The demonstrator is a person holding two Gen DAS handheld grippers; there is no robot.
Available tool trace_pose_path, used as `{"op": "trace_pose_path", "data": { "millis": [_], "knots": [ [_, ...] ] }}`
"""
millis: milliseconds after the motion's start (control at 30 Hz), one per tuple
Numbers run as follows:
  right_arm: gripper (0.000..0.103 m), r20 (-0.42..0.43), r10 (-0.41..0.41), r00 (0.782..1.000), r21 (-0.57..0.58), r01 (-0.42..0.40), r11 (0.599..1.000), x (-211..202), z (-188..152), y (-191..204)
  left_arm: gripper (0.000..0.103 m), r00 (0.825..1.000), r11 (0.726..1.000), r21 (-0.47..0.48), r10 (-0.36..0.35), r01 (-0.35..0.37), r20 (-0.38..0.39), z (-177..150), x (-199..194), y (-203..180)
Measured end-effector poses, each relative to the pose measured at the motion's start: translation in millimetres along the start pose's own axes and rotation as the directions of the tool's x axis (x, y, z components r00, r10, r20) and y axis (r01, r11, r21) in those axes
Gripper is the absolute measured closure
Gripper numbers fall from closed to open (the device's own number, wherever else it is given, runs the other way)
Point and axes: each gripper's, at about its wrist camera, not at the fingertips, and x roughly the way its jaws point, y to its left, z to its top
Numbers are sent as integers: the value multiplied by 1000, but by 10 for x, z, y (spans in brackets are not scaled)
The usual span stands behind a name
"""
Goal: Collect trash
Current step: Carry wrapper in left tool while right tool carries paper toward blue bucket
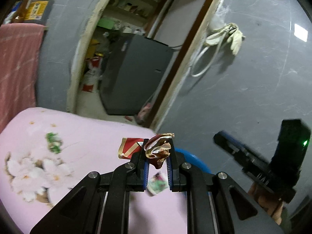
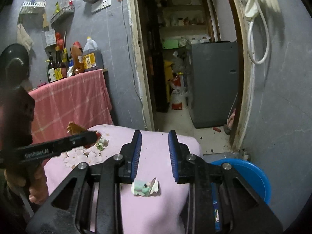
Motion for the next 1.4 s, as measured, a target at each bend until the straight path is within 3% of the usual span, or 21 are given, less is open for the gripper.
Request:
{"op": "trace_pose_path", "data": {
  "millis": [100, 167, 367, 567, 700, 900, 1067, 1233, 1400],
  "knots": [
    [72, -56, 27, 998, 24, -26, 999, 98, -130, -66, 91, 1000, 1000, 9, 13, -13, -8, -8, 66, -30],
    [63, -113, 26, 993, 33, -22, 999, 247, -300, -93, 91, 999, 1000, 3, 26, -26, -21, -39, 97, 30],
    [50, -228, 99, 969, 83, -82, 993, 664, -707, -50, 91, 991, 994, -16, 103, -104, -87, -243, 143, 338],
    [46, -303, 113, 946, 77, -93, 993, 954, -908, 54, 91, 979, 985, -70, 147, -158, -139, -435, 97, 754],
    [43, -309, 78, 948, 8, -80, 997, 1025, -914, 163, 91, 977, 979, -108, 153, -170, -151, -488, 84, 921],
    [45, -305, -47, 951, -175, -8, 985, 1027, -1026, 368, 91, 977, 978, -122, 148, -167, -155, -466, 58, 978],
    [67, -284, -54, 957, -135, 16, 991, 969, -1023, 232, 91, 978, 980, -119, 139, -159, -156, -469, 63, 935],
    [68, -252, -40, 967, -115, 11, 993, 864, -954, 178, 91, 980, 985, -75, 146, -157, -135, -458, 98, 784],
    [68, -135, -61, 989, -114, 45, 992, 511, -690, 120, 91, 988, 991, -38, 121, -125, -98, -398, 145, 525]
  ]
}}
